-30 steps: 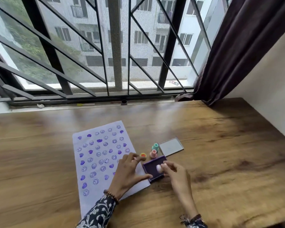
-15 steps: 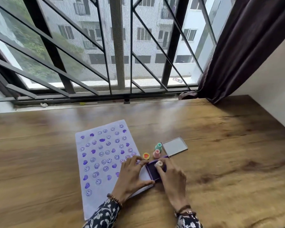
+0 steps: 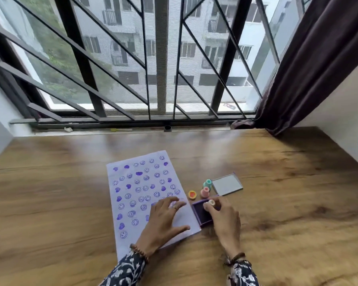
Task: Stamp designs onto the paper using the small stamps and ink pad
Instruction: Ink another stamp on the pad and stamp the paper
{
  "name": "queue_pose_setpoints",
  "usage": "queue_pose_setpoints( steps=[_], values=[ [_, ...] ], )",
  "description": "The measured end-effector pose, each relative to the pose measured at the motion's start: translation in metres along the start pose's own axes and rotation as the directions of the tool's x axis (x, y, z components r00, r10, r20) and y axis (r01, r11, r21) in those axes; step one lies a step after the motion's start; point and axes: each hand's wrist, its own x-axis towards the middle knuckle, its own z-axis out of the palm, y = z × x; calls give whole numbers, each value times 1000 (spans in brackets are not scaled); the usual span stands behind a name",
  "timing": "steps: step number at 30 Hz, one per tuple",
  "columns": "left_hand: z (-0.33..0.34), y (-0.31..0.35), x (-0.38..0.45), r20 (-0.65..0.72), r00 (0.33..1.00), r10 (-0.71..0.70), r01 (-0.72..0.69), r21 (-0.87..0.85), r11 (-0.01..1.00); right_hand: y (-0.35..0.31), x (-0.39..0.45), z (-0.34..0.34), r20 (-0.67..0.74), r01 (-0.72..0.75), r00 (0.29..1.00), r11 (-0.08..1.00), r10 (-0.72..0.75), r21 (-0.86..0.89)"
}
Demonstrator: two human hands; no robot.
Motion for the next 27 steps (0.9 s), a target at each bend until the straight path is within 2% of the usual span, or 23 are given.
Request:
queue_pose_setpoints(
  steps=[3,6,8,11,14,17,19,21,25,27],
  values=[
    [-20,-27,-26,-91,995,-46,44,-28,999,-12,-11,2,17,-39,999,988,37,151],
    [-41,-58,-55,-138,980,-140,138,-25,990,-34,-39,20,150,-51,988,975,18,218],
    [-55,-73,-72,-112,970,-214,214,-16,977,-48,-61,37,263,-44,965,980,-10,196],
    [-67,-87,-86,-12,953,-304,304,50,951,-67,-82,59,329,51,940,989,-94,135],
    [-69,-92,-90,29,948,-317,314,77,946,-91,-89,65,283,191,938,980,-201,61],
    [-68,-93,-90,-5,950,-312,312,47,949,-113,-94,62,121,344,931,939,-344,26],
    [-66,-94,-91,-23,952,-306,306,32,951,-120,-97,65,-5,432,902,901,-432,-53],
    [-66,-96,-90,-29,952,-305,305,27,952,-121,-102,72,-66,474,872,871,-485,-132],
    [-63,-99,-90,-40,952,-303,305,40,952,-101,-114,98,34,474,872,824,-488,-311],
    [-61,-101,-90,-50,951,-304,305,34,952,-90,-117,107,71,447,891,836,-449,-319]
  ],
)
